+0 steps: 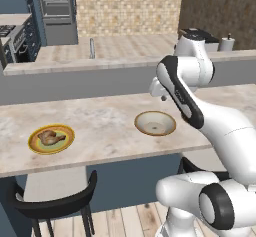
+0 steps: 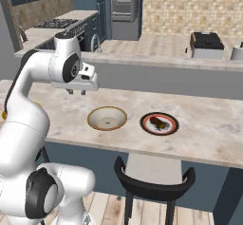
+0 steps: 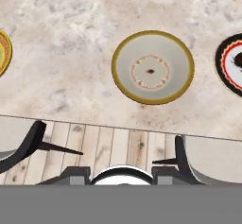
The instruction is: Pick the chicken drumstick and sweet potato from their plates and place them in the bowl. Then put the bowl in the fridge.
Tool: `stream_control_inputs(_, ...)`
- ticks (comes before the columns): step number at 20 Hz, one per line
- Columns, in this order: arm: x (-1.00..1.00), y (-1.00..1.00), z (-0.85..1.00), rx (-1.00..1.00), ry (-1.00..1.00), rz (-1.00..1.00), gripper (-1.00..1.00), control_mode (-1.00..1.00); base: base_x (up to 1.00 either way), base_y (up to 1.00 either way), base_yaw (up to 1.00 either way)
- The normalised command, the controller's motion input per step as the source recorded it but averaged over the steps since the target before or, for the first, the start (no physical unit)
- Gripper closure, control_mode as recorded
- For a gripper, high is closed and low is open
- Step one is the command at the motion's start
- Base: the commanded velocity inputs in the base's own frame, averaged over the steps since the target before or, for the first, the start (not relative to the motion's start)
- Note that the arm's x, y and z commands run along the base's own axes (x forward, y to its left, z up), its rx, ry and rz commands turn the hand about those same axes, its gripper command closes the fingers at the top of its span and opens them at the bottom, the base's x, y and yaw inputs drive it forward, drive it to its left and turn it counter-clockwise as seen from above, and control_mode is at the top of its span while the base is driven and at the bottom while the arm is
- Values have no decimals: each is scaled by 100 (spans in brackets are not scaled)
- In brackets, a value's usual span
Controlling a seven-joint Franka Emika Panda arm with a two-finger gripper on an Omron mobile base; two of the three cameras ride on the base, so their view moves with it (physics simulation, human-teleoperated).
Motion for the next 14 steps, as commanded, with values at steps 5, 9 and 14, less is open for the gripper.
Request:
stream_control_inputs(5, -9, 0, 0, 0, 0, 2, -100, -100, 0, 0, 0)
stream_control_inputs(9, -17, 16, -5, -4, -3, 10, -100, -100, 0, 0, 0)
stream_control_inputs(14, -10, 41, -8, -3, -1, 4, -100, -100, 0, 0, 0)
